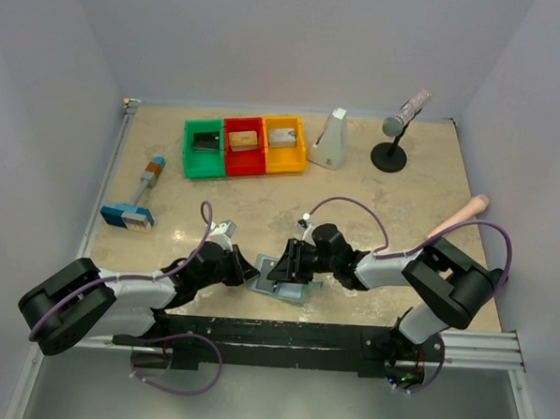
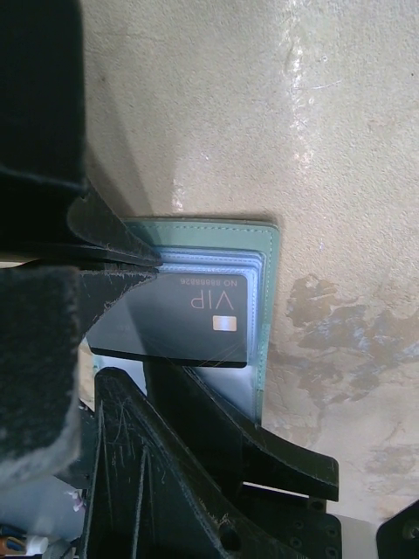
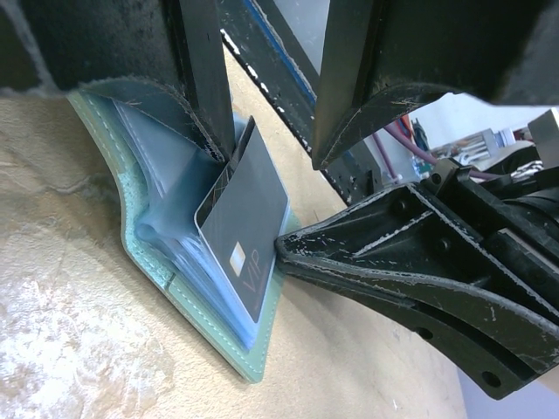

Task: Take the credit cards out of the card holder
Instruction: Remove the credit card from the card holder.

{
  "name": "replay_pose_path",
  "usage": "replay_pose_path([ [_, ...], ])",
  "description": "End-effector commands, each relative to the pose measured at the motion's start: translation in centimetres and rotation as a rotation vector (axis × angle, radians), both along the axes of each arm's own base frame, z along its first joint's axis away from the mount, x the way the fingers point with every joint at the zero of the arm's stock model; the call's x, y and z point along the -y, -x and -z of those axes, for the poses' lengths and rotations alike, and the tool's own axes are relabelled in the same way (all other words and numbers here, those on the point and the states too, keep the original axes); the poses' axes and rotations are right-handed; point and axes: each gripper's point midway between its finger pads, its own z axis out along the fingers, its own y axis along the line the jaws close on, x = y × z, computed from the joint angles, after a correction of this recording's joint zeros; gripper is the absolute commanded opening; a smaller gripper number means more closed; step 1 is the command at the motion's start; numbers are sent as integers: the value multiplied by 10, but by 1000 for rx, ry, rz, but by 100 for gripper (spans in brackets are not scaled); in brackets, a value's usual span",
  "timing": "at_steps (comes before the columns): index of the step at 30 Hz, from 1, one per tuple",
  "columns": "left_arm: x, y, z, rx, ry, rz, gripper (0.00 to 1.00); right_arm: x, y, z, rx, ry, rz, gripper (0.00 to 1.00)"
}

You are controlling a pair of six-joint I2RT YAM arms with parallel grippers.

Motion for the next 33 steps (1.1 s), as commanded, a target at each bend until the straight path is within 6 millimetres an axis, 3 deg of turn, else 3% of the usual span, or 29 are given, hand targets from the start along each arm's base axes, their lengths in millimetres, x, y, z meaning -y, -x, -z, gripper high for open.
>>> replay_pose_path([
  [1, -2, 27, 16, -84, -17, 69, 0, -14, -7, -17, 33, -38, -6, 45],
  [9, -1, 25, 8, -66, -9, 69, 0, -10, -13, -13, 38, 11, 27, 45],
  [21, 2, 26, 14, -82, -21, 85, 0, -29, -8, -30, 43, -95, -65, 43],
  [33, -10, 27, 23, -93, -73, 51, 0, -18, -3, -31, 60, -83, -47, 38],
])
